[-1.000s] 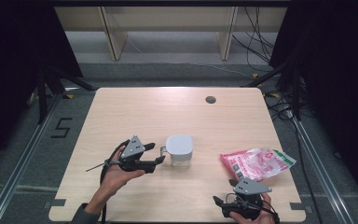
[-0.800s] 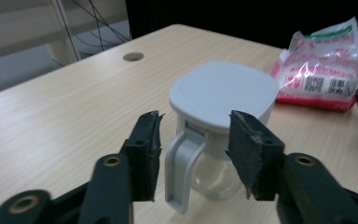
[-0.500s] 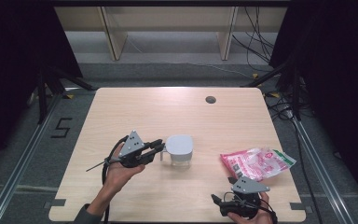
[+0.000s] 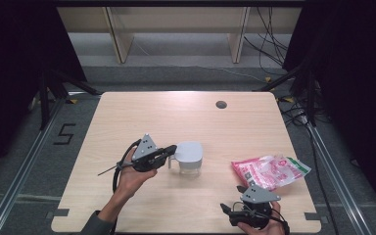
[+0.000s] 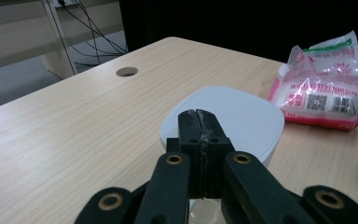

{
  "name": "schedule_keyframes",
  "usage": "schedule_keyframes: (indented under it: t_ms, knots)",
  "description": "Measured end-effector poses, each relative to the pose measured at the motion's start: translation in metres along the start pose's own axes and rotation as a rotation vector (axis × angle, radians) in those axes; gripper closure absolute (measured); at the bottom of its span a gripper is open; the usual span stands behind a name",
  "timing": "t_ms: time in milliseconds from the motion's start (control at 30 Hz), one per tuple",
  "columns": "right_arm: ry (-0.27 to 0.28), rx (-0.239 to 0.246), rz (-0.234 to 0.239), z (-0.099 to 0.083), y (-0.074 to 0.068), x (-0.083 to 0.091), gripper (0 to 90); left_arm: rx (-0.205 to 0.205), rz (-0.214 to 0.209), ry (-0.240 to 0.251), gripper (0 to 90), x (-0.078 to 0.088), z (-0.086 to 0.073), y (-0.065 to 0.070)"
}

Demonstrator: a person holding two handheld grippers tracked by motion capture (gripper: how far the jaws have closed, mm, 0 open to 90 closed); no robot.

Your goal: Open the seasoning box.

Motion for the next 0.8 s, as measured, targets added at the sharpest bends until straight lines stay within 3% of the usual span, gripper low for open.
schedule_keyframes:
  t_ms: [67, 100, 200, 267, 367, 433, 633, 667, 800]
  knots:
    - [0.006, 0.010, -0.005, 0.000, 0.000, -0.001, 20.7, -0.005, 0.004, -0.002, 89.2, -0.002, 0.000, 0.000]
    - [0.001, -0.011, -0.004, 0.000, -0.001, -0.001, 20.9, -0.014, 0.007, -0.005, 89.2, -0.002, -0.001, 0.000]
    - [0.012, 0.022, -0.010, 0.001, 0.001, -0.001, 21.3, -0.007, 0.003, -0.014, 89.2, -0.005, -0.003, 0.000]
    - [0.002, 0.027, 0.018, 0.002, 0.002, -0.002, 23.1, -0.009, 0.007, -0.014, 89.2, -0.006, -0.004, 0.000]
    - [0.019, 0.017, -0.020, 0.003, 0.003, -0.001, 23.6, -0.008, 0.011, -0.016, 89.2, -0.005, -0.004, 0.000]
    - [0.021, 0.000, -0.018, 0.004, 0.004, -0.002, 24.0, -0.010, 0.012, -0.013, 89.1, -0.005, -0.004, 0.000]
    - [0.033, 0.011, -0.016, 0.009, 0.005, -0.008, 28.4, -0.004, 0.015, -0.006, 89.1, -0.005, -0.006, -0.001]
    - [0.055, 0.022, 0.008, 0.013, 0.006, -0.012, 35.0, -0.002, 0.015, -0.005, 89.1, -0.005, -0.006, -0.001]
    - [0.107, 0.047, -0.015, 0.022, 0.010, -0.013, 43.7, -0.013, 0.015, -0.009, 89.0, -0.004, -0.006, -0.002]
Point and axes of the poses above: each handheld gripper's, and its own axes: x roughly backward along the jaws, z roughly out of its top, y roughly to its right, the point moved 2 cm from there along -x, roughly forward along the jaws, and after that the axes turned 6 degrees about z, right-handed, at the moved point
